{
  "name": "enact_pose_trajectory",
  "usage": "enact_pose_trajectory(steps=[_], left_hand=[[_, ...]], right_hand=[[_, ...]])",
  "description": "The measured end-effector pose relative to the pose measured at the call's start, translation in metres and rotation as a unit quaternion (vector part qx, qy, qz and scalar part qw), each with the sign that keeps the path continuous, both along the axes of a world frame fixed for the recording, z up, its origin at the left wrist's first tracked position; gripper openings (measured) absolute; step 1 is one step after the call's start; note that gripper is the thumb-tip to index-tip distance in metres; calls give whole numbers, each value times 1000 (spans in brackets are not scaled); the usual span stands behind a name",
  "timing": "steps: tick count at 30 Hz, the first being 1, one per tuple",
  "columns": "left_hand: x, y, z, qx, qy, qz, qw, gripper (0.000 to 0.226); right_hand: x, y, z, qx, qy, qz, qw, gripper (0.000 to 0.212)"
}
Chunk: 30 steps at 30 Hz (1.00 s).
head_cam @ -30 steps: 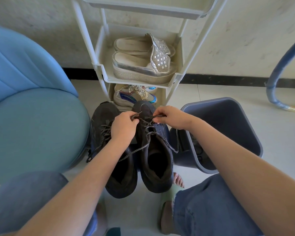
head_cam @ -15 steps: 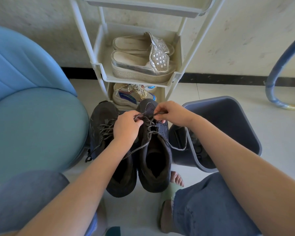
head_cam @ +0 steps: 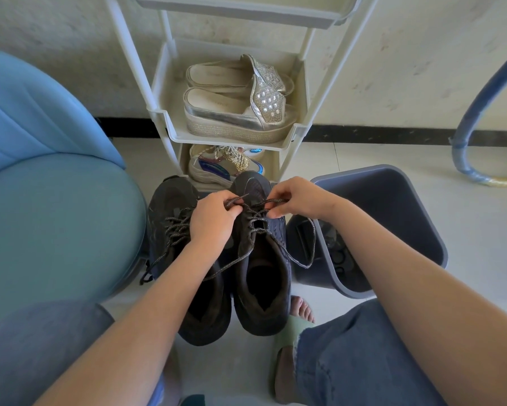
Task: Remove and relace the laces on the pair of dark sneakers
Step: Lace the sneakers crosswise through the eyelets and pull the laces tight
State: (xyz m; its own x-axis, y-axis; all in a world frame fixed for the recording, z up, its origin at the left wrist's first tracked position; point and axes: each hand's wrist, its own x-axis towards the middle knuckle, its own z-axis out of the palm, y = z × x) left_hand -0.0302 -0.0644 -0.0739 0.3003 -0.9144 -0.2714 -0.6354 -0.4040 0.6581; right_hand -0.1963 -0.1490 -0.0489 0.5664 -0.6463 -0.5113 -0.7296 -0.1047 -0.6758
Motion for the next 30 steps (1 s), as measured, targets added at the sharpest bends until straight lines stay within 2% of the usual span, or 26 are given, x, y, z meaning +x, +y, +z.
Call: enact_pose_trajectory(steps=[4, 13, 21, 30], left_hand=[[-2, -1, -1, -19, -31, -10, 999, 17], [-4, -1, 0, -41, -70, -12, 997, 18], [-3, 0, 0, -28, -76, -38, 996, 18], [-2, -1, 5, -21, -42, -20, 999, 18]], right_hand=[[-4, -1, -3, 9, 1, -7, 1000, 19], [0, 0, -4, 14, -1, -18, 1000, 12], [1, -1, 0, 4, -20, -4, 1000, 10], [1, -3, 1, 0, -36, -31, 999, 17]])
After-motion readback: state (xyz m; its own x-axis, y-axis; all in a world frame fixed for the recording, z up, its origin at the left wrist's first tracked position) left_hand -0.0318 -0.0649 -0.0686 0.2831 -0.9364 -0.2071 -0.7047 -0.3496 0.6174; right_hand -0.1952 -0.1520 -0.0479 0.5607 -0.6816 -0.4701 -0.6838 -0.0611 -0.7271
